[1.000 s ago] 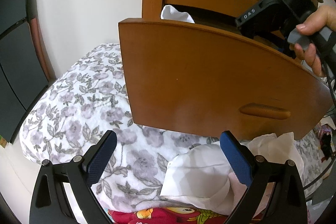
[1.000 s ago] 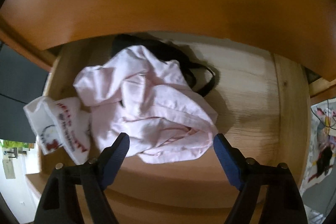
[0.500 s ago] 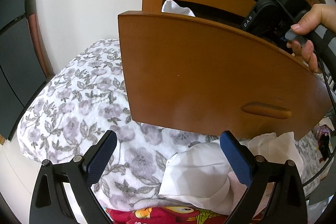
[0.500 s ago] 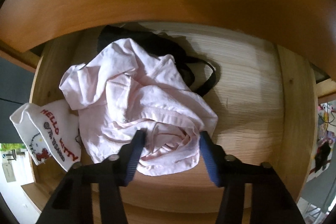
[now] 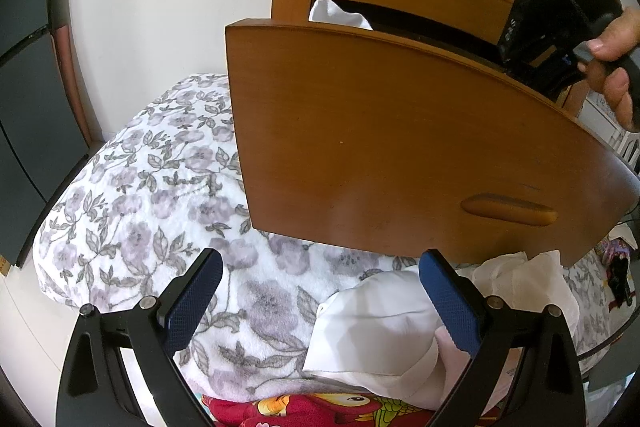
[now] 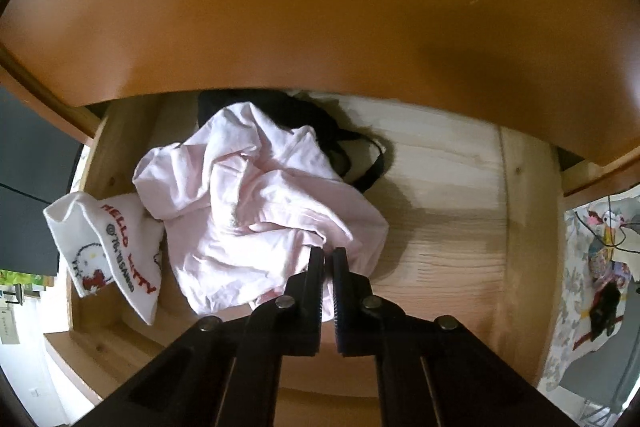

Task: Take underwear out of drawer
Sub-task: 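Close the right tool on the pink shirt, then lift the pink shirt up out of the drawer with the right tool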

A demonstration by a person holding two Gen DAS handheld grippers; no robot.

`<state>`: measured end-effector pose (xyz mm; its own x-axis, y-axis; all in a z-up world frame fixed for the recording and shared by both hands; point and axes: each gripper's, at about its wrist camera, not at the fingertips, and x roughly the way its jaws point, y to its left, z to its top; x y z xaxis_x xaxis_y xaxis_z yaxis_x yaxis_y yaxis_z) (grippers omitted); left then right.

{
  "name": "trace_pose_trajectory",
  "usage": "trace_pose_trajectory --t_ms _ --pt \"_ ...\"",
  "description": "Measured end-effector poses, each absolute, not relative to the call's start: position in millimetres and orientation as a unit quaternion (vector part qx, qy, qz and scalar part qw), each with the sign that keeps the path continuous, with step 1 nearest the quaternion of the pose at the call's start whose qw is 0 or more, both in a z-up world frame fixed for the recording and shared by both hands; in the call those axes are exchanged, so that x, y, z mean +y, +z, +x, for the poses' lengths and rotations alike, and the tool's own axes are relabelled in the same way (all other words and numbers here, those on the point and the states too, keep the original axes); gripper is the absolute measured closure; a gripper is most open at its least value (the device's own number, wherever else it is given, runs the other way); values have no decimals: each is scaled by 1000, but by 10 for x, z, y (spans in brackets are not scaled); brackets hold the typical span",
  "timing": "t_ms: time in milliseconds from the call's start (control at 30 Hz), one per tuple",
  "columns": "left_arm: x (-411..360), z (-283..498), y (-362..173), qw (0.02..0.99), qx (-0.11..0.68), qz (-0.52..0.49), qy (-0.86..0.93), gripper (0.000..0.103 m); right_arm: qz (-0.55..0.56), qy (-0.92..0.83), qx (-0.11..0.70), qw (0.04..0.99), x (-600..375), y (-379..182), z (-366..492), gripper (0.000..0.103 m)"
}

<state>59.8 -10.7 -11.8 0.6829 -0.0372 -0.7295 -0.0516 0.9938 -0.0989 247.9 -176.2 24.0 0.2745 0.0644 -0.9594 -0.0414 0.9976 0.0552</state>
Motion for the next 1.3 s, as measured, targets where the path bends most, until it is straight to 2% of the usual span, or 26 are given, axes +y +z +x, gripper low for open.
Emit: trace_pose_trajectory --t_ms 267,467,667,733,933,1167,1300 --pt "-115 593 -117 915 399 -54 4 4 4 38 599 800 -1815 442 2355 98" --pt "-101 602 -119 914 401 -56 3 4 7 35 619 784 -1787 256 2449 95" --pt "-93 613 -124 913 404 -59 2 4 1 11 633 774 -1848 162 2522 75" --pt "-95 617 -129 913 405 -60 2 4 -4 8 636 772 -1856 133 2545 75" --pt "-96 619 -131 912 405 -60 2 4 21 8 655 755 -1935 20 2594 75" --pt "-89 617 -132 912 405 -63 3 4 15 2 618 786 -2010 210 2462 91" --pt "-78 612 -143 912 405 -64 5 4 9 -13 590 807 -2075 424 2368 92"
